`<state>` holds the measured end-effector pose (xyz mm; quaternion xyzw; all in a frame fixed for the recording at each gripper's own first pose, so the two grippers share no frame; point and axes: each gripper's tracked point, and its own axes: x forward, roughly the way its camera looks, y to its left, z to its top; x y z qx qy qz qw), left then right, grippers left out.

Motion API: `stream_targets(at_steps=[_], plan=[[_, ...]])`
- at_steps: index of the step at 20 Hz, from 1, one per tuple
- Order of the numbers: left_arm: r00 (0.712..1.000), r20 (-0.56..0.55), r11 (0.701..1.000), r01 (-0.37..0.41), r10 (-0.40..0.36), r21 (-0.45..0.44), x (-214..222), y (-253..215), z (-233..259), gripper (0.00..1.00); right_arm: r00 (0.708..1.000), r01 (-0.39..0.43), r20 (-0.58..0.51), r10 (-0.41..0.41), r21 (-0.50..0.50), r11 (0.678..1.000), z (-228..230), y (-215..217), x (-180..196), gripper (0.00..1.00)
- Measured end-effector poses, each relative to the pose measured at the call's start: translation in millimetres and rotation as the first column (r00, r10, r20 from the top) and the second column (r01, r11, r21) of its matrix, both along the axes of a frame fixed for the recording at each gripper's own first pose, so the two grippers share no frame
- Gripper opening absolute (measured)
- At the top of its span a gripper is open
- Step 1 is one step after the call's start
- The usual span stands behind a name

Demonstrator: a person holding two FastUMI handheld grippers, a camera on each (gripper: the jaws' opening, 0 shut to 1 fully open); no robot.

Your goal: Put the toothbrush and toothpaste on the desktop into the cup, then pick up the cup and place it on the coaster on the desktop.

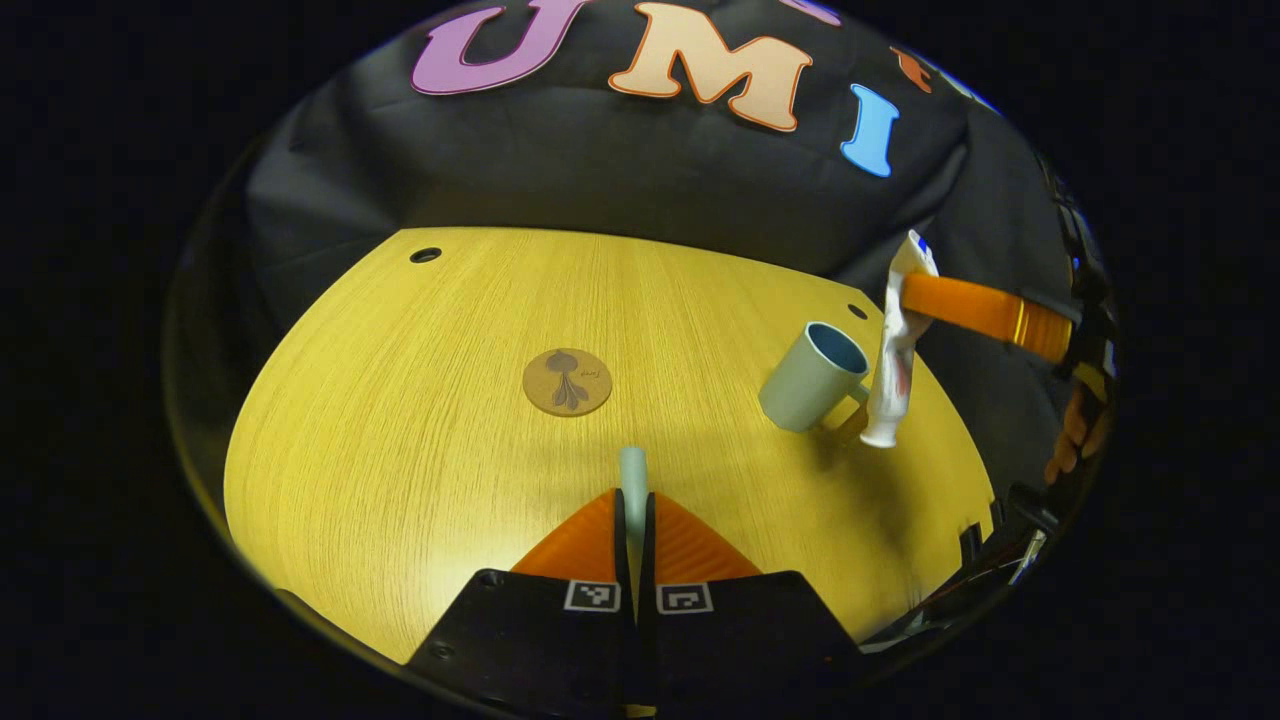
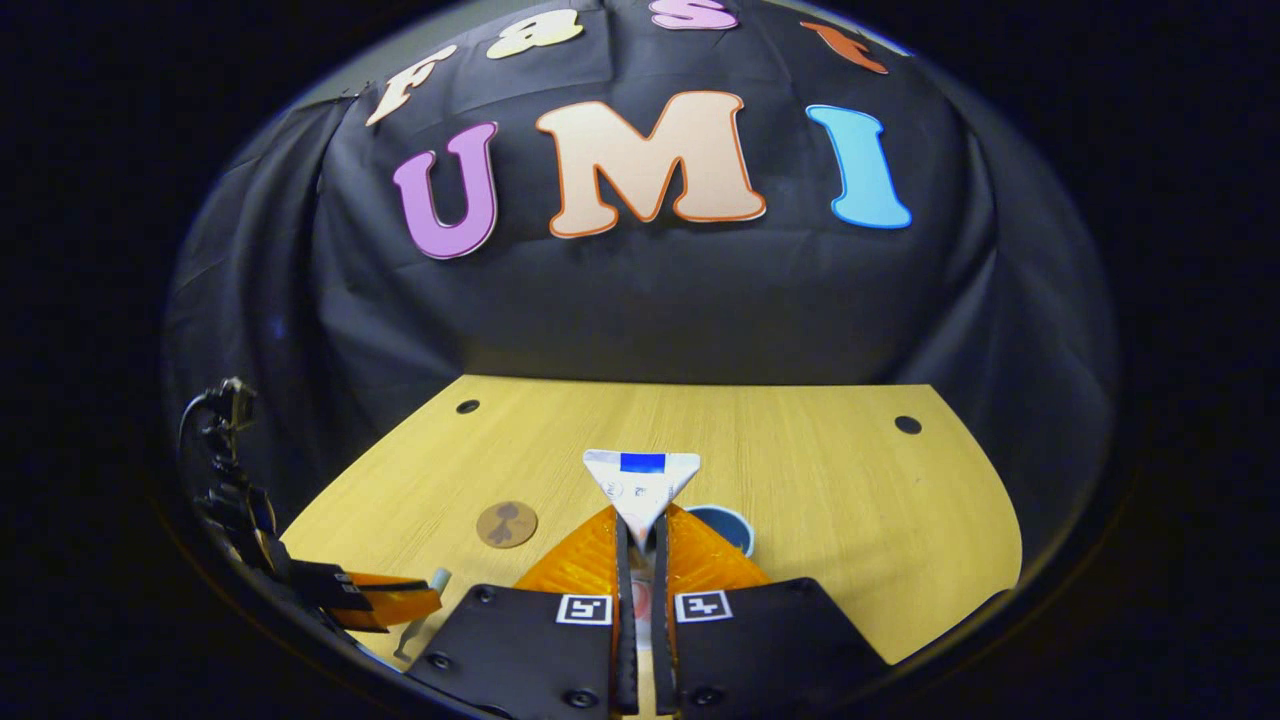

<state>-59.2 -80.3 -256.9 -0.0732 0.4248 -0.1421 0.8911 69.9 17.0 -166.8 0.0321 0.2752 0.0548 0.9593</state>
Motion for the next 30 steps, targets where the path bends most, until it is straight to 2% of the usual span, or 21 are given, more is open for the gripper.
stream_targets(at_steps=[4, 8, 19, 30], plan=[[1.0, 0.009, 1.0, -0.009, 0.009, -0.004, -0.2, -0.5, 5.0, 0.0, 0.998, 0.066, 0.021, -0.066, 0.003, 0.998, 2.4, -28.7, 21.2, 0.09], [1.0, 0.012, 1.0, -0.027, 0.027, -0.004, -3.9, 1.3, 8.5, 0.0, 0.995, 0.093, 0.025, -0.093, -0.008, 0.996, -6.3, -44.3, 34.2, 0.08], [0.998, 0.032, 0.999, -0.05, 0.05, -0.013, -7.7, 2.0, 17.1, 0.0, 0.995, 0.089, 0.046, -0.088, -0.014, 0.996, -21.8, -35.8, 52.3, 0.08], [0.998, 0.026, 0.998, -0.057, 0.057, -0.01, -12.1, 3.5, 10.8, 0.0, 0.987, 0.095, 0.128, -0.099, 0.039, 0.995, 4.5, -30.8, 61.6, 0.08]])
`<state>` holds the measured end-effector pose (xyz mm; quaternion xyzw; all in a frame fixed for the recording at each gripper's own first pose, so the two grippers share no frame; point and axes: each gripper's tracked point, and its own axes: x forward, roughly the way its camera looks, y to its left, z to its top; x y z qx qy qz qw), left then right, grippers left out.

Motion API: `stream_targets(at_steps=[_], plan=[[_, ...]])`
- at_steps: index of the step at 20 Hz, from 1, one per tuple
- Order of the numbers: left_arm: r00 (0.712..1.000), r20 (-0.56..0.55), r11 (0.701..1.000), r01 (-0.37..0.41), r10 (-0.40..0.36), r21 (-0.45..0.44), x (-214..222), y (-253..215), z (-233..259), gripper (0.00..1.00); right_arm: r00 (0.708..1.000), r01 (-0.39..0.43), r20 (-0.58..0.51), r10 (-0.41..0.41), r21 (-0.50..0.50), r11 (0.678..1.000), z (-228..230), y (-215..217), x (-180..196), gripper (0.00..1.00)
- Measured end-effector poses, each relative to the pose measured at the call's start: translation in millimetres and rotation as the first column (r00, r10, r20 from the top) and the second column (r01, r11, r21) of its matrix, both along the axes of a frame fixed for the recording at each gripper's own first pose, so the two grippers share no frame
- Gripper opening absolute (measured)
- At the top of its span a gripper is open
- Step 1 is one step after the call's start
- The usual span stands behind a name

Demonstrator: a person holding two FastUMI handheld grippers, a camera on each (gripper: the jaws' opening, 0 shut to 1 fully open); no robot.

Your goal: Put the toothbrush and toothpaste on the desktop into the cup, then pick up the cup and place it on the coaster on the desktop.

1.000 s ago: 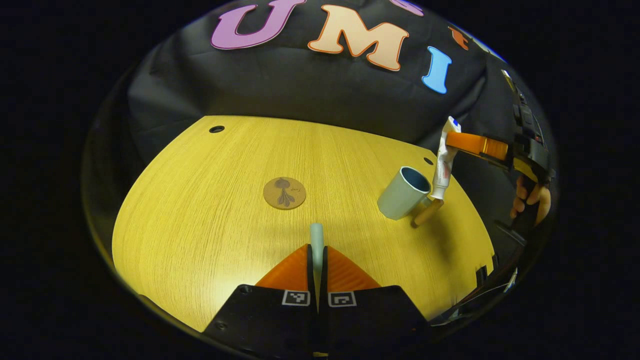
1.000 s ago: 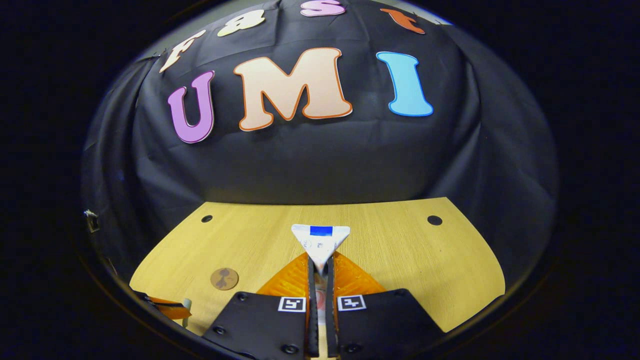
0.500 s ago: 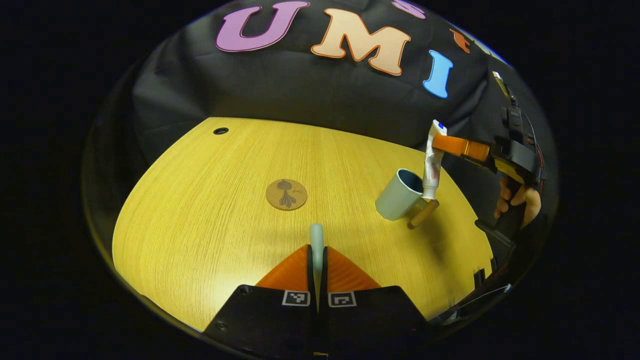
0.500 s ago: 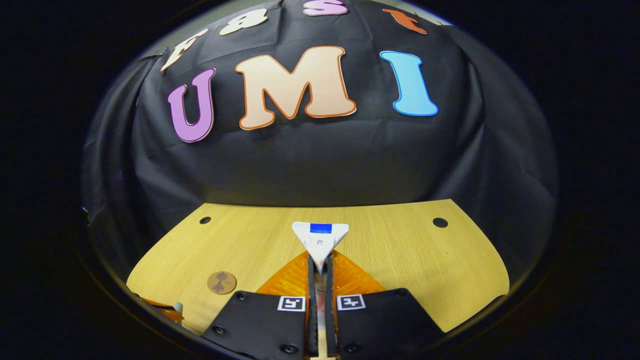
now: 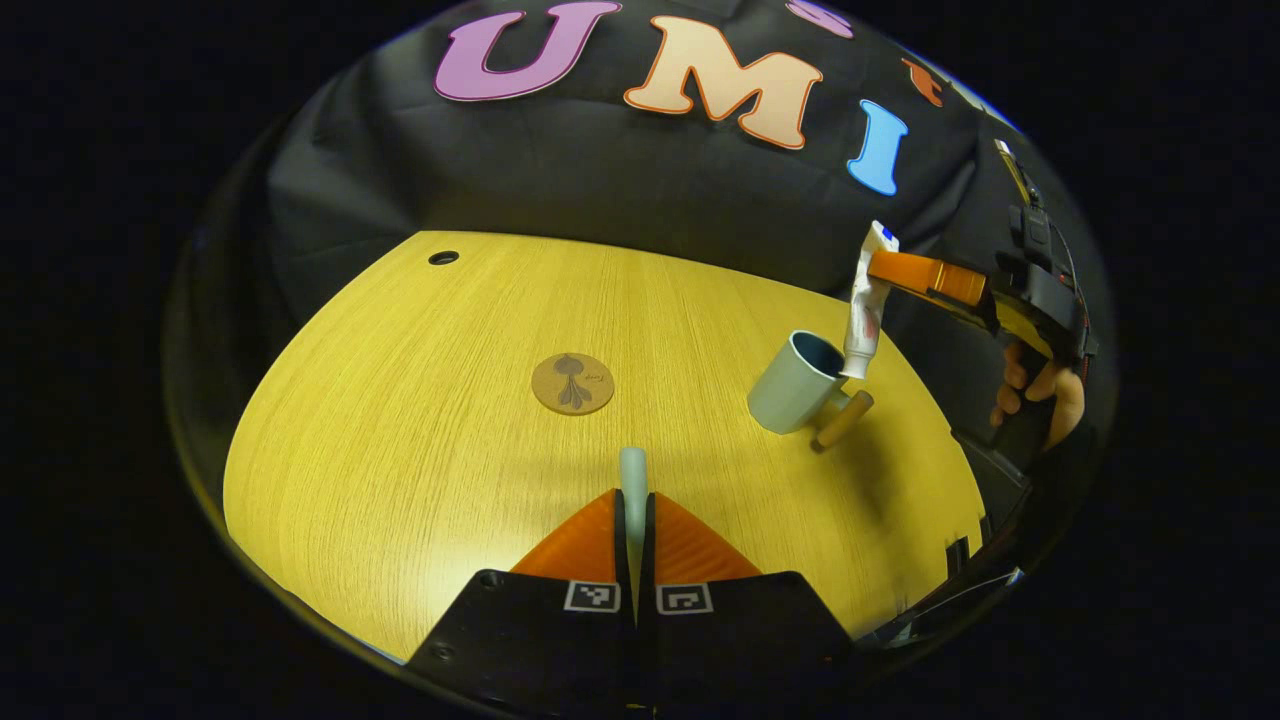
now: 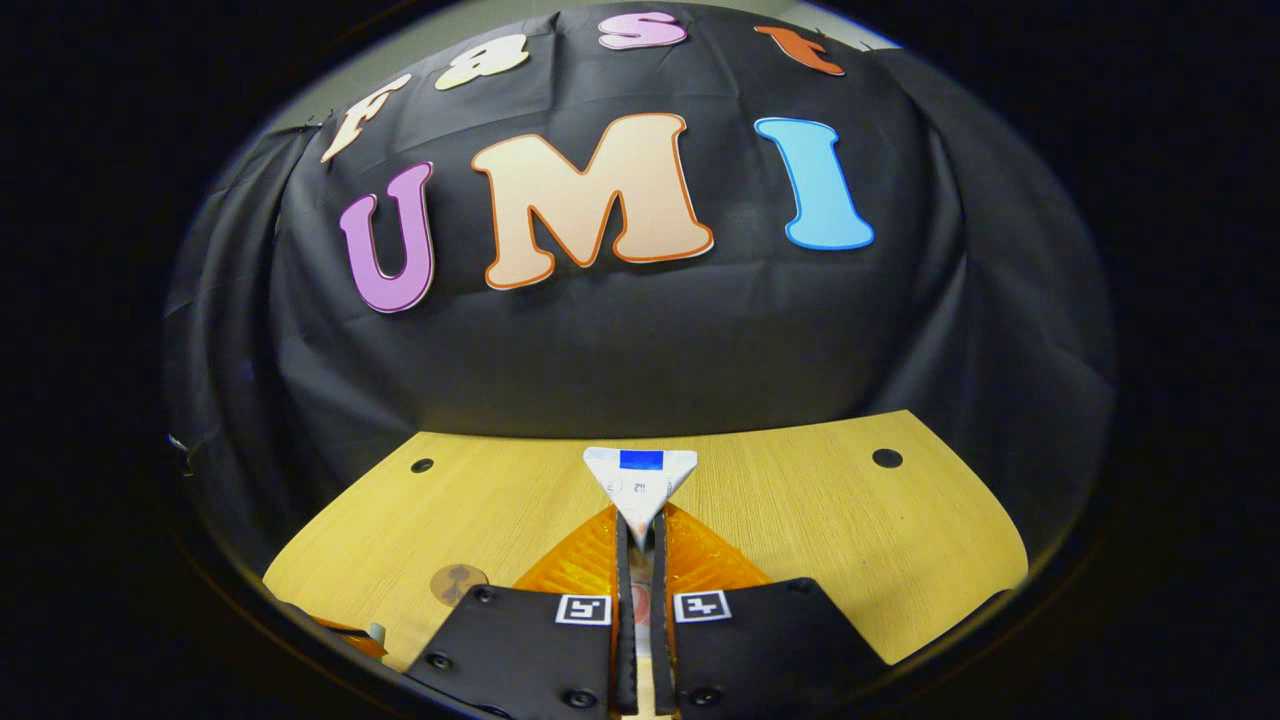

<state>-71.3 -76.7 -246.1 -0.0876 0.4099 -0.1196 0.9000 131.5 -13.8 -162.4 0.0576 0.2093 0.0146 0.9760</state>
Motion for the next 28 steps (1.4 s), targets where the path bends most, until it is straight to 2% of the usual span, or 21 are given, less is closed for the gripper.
stream_targets(at_steps=[12, 16, 21, 22, 23, 24, 25, 26, 27, 28], plan=[[1.0, 0.016, 1.0, -0.01, 0.01, 0.004, 1.8, -1.1, 9.9, 0.0, 0.998, -0.037, -0.054, 0.035, -0.025, 0.999, -37.9, 13.2, 2.7, 0.08], [1.0, 0.017, 1.0, -0.012, 0.012, 0.003, 5.0, -1.1, 16.7, 0.0, 0.991, -0.036, -0.127, 0.031, -0.038, 0.999, -68.4, 11.3, -12.1, 0.08], [1.0, 0.025, 1.0, 0.0, 0.0, 0.004, 2.0, -3.1, 17.7, 0.0, 0.976, -0.05, -0.216, 0.043, -0.029, 0.998, -95.5, 14.4, -40.4, 0.14], [1.0, 0.027, 1.0, 0.003, -0.003, 0.004, 1.6, -4.0, 19.0, 0.0, 0.976, -0.052, -0.214, 0.047, -0.019, 0.998, -96.4, 14.9, -42.9, 0.19], [1.0, 0.029, 1.0, 0.005, -0.005, 0.005, 2.0, -5.0, 20.5, 0.0, 0.975, -0.061, -0.215, 0.057, -0.009, 0.998, -97.0, 17.0, -46.0, 0.28], [0.999, 0.032, 1.0, 0.009, -0.009, 0.004, 3.5, -6.9, 22.0, 0.0, 0.975, -0.068, -0.214, 0.066, -0.005, 0.998, -94.3, 18.3, -50.7, 0.31], [0.999, 0.036, 1.0, 0.01, -0.01, 0.004, 6.1, -9.1, 23.3, 0.0, 0.975, -0.078, -0.211, 0.075, -0.004, 0.997, -93.5, 19.3, -55.8, 0.45], [0.999, 0.038, 1.0, 0.013, -0.013, 0.003, 7.6, -10.0, 23.2, 0.0, 0.976, -0.085, -0.204, 0.083, -0.002, 0.996, -90.4, 19.1, -60.2, 0.55], [0.999, 0.046, 1.0, 0.014, -0.014, 0.0, 9.5, -12.2, 24.9, 0.0, 0.977, -0.085, -0.198, 0.082, -0.009, 0.996, -88.9, 16.4, -64.3, 0.78], [0.999, 0.051, 1.0, 0.013, -0.013, 0.0, 7.9, -13.1, 27.6, 0.0, 0.977, -0.087, -0.194, 0.084, -0.009, 0.996, -87.1, 13.5, -68.3, 0.87]])
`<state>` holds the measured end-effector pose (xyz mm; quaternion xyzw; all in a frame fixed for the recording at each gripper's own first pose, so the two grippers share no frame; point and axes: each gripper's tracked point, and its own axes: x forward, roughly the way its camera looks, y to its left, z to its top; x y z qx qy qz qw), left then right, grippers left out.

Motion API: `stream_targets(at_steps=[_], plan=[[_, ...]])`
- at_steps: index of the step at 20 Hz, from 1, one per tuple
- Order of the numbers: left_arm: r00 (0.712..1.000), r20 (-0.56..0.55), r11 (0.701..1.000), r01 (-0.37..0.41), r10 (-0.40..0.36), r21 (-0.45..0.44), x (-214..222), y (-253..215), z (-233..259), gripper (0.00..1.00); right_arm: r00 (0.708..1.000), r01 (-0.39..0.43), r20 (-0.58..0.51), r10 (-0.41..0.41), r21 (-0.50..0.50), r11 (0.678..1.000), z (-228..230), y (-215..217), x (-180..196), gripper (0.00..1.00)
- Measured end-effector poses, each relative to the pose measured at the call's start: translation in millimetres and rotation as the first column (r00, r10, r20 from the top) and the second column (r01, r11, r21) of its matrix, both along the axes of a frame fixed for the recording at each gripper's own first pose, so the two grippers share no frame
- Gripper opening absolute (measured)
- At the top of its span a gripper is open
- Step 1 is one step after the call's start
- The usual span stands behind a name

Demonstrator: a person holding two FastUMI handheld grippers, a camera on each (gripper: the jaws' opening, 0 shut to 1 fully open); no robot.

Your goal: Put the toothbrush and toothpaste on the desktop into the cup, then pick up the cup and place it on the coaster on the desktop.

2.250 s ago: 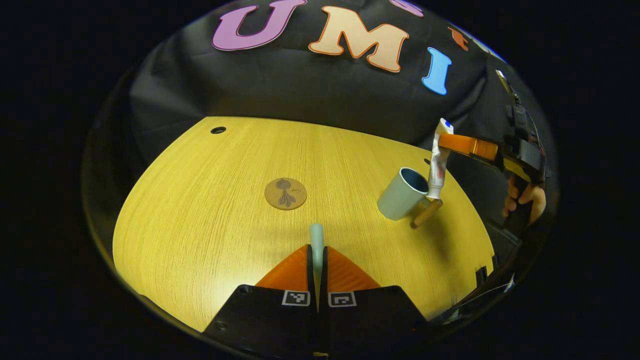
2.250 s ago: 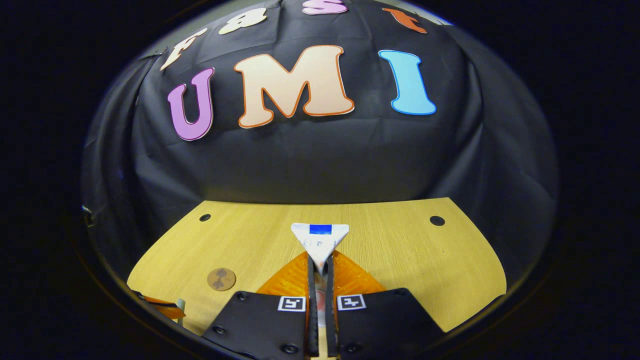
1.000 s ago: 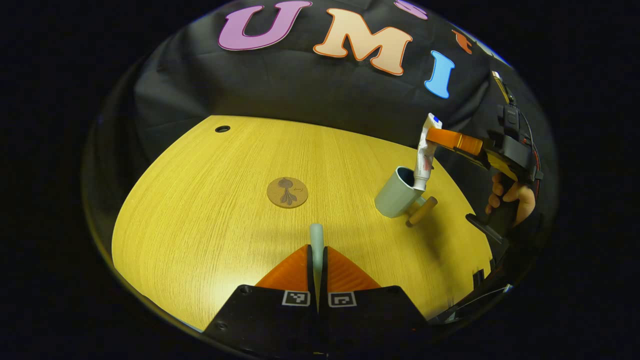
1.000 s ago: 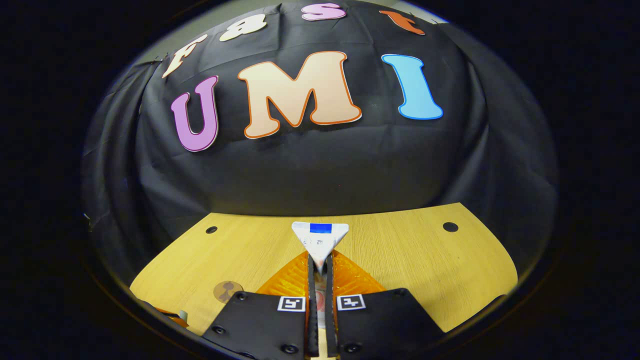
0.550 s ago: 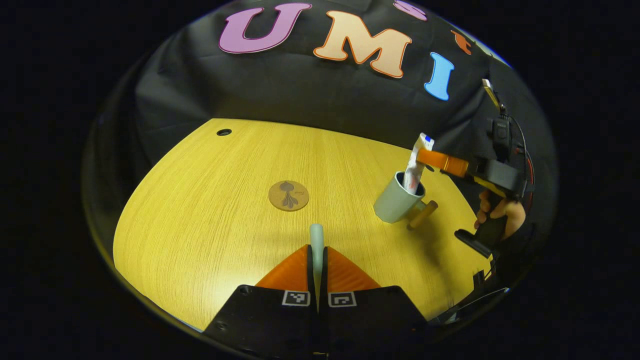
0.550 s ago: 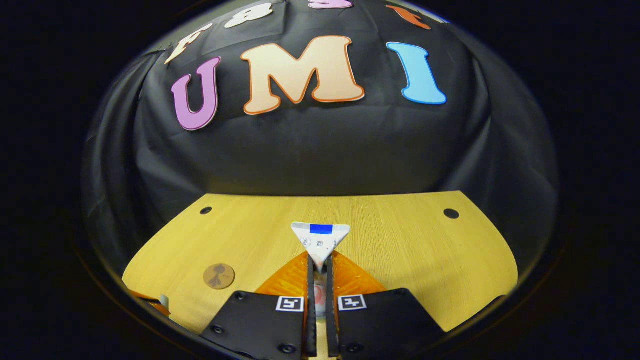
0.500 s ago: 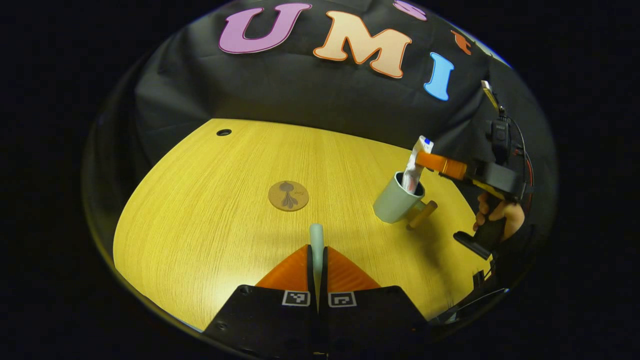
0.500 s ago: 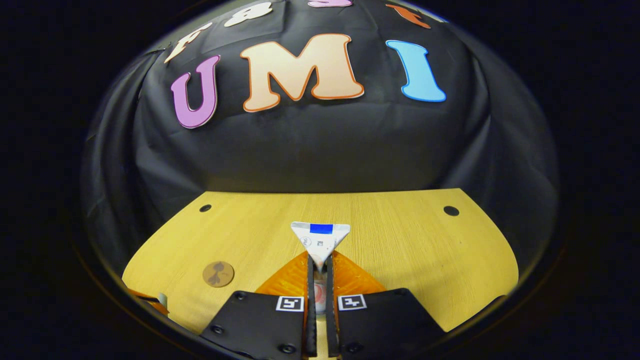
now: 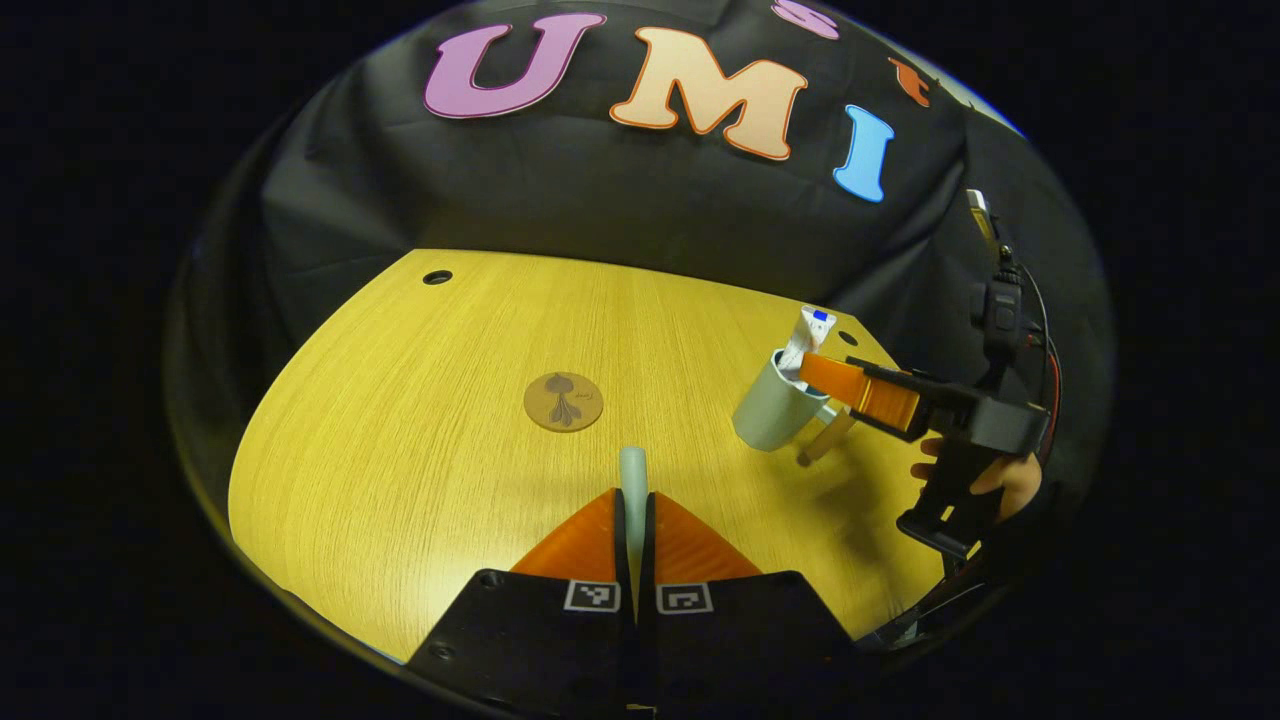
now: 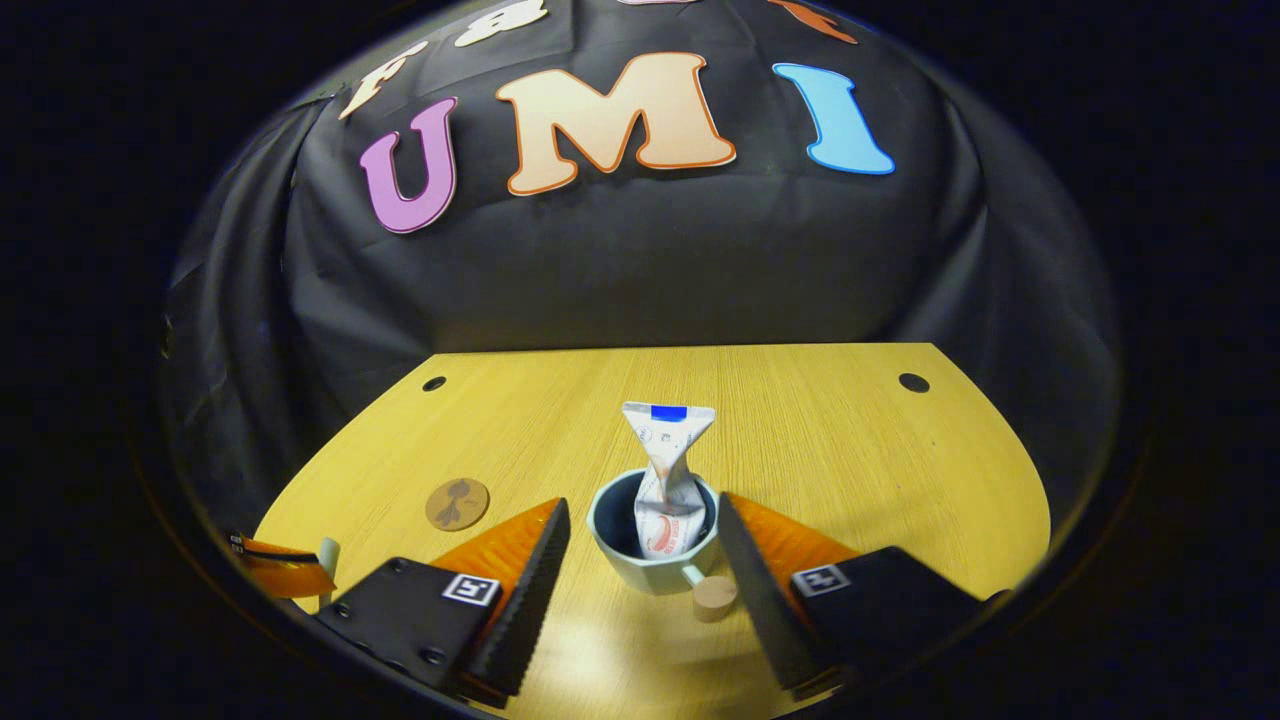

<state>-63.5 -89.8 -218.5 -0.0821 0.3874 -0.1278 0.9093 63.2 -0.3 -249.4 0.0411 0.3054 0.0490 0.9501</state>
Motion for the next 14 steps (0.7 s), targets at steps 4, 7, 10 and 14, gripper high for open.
stream_targets(at_steps=[4, 7, 10, 14], plan=[[0.999, 0.054, 1.0, 0.001, 0.0, -0.017, 4.4, -6.6, 20.6, 0.0, 1.0, 0.005, -0.009, -0.005, 0.024, 1.0, 4.4, -8.8, -26.8, 0.96], [0.995, 0.1, 0.999, 0.013, -0.01, -0.033, 11.3, -15.9, 40.7, 0.0, 1.0, 0.008, -0.016, -0.008, 0.015, 1.0, 2.7, -20.3, -43.4, 0.96], [0.989, 0.146, 0.998, 0.042, -0.034, -0.05, 24.1, -28.7, 58.6, 0.0, 0.999, 0.024, -0.03, -0.024, 0.026, 0.999, 3.7, -31.3, -55.8, 0.96], [0.969, 0.239, 0.991, 0.082, -0.055, -0.104, 48.8, -51.5, 87.2, 0.0, 0.998, 0.05, -0.04, -0.048, 0.042, 0.998, 4.1, -41.9, -68.9, 0.96]])
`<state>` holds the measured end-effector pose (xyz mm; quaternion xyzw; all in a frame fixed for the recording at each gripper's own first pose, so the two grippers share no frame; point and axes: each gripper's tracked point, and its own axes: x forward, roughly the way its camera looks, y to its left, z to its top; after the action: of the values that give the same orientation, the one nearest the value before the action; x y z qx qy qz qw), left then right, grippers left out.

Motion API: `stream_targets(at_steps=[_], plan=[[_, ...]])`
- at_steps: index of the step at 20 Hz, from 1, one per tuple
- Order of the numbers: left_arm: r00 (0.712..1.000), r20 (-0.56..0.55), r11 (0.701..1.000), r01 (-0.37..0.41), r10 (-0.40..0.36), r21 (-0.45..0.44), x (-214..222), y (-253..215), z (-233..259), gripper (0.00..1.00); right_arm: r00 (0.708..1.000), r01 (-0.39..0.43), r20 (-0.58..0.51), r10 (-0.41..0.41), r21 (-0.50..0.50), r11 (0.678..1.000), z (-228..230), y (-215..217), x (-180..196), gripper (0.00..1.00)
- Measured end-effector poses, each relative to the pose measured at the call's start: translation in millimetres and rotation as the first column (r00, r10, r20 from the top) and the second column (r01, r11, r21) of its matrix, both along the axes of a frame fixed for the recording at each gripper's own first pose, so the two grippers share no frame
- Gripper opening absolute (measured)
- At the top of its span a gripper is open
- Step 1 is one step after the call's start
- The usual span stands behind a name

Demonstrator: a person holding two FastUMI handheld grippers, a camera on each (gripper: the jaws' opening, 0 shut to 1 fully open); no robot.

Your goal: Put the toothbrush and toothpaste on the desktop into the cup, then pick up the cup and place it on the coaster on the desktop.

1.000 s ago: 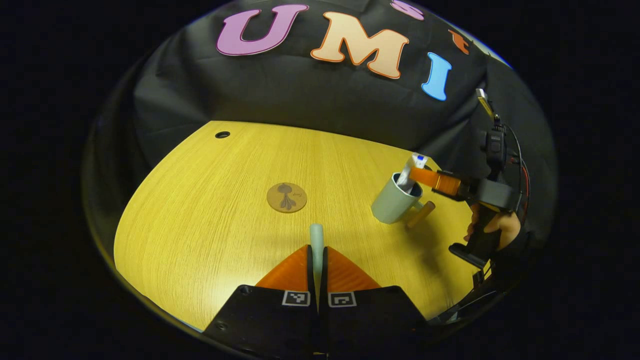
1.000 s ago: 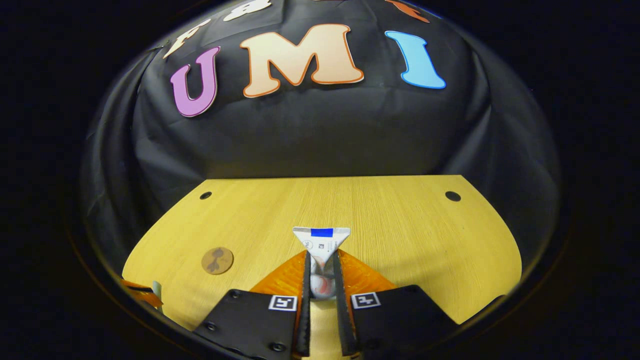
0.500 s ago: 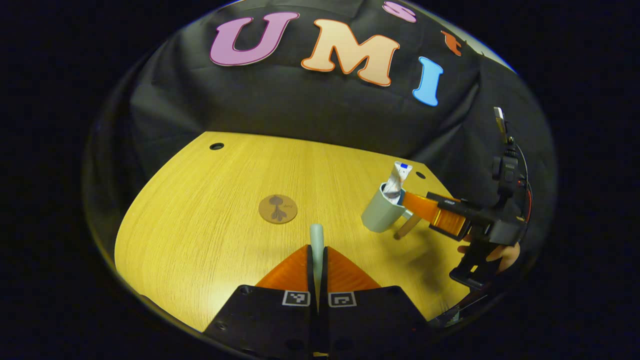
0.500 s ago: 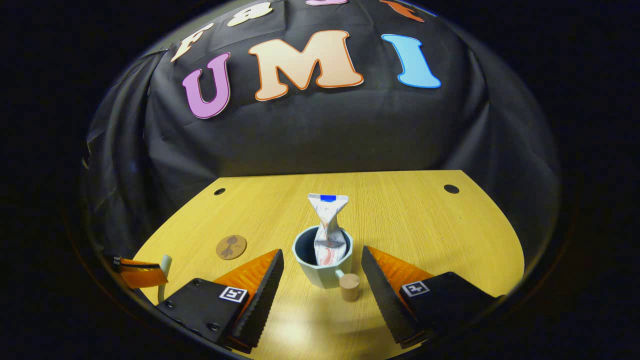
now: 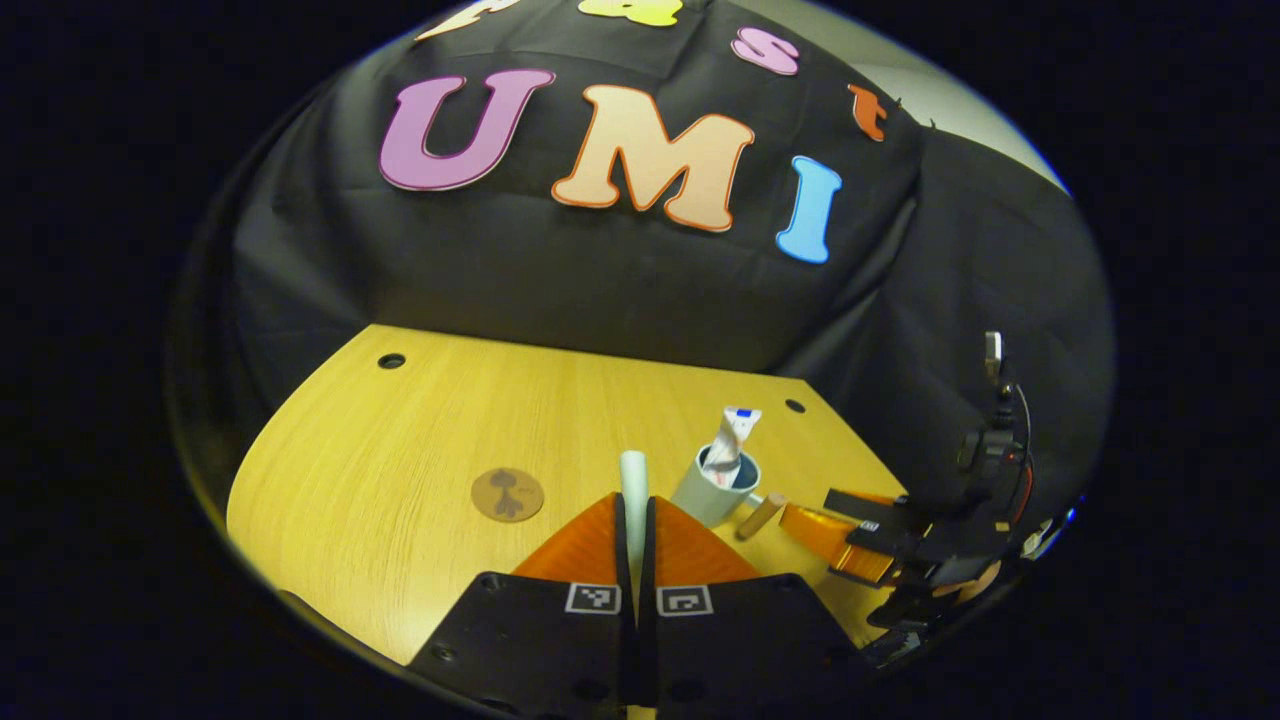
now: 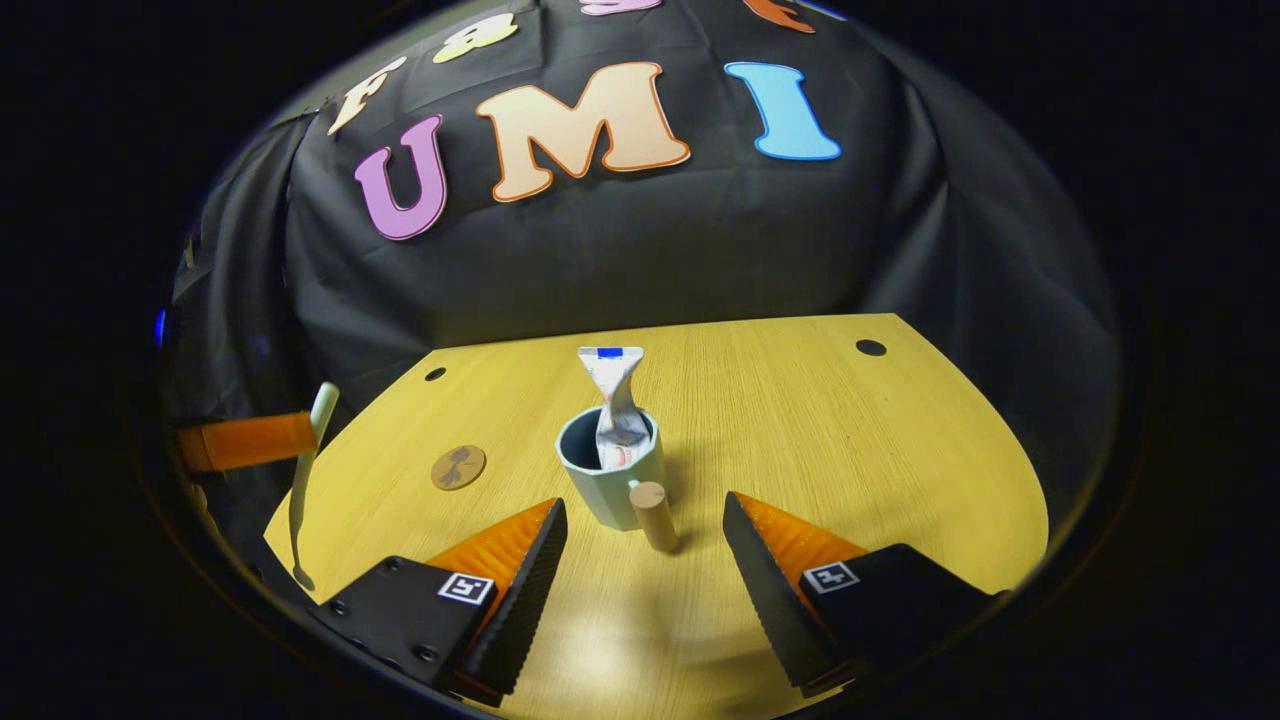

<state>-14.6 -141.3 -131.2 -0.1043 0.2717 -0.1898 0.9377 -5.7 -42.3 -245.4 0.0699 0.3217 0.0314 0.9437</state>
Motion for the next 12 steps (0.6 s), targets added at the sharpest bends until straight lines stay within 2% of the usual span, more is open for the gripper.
stream_targets(at_steps=[3, 6, 10, 12], plan=[[0.998, 0.055, 0.998, 0.021, -0.017, -0.061, 23.3, -25.6, 17.9, 0.0, 1.0, 0.01, -0.006, -0.01, 0.002, 1.0, 1.5, -9.6, -9.3, 0.96], [0.995, 0.103, 0.985, 0.03, -0.012, -0.17, 44.9, -56.1, 33.7, 0.0, 1.0, 0.025, -0.012, -0.025, 0.011, 1.0, 4.0, -20.6, -18.9, 0.96], [0.987, 0.156, 0.962, 0.017, 0.027, -0.274, 76.1, -84.3, 47.9, 0.0, 0.999, 0.041, -0.027, -0.04, 0.022, 0.999, 2.2, -36.9, -30.4, 0.96], [0.986, 0.151, 0.948, -0.015, 0.067, -0.317, 91.9, -94.2, 43.7, 0.0, 0.998, 0.05, -0.037, -0.049, 0.025, 0.998, -0.8, -46.1, -37.1, 0.96]])
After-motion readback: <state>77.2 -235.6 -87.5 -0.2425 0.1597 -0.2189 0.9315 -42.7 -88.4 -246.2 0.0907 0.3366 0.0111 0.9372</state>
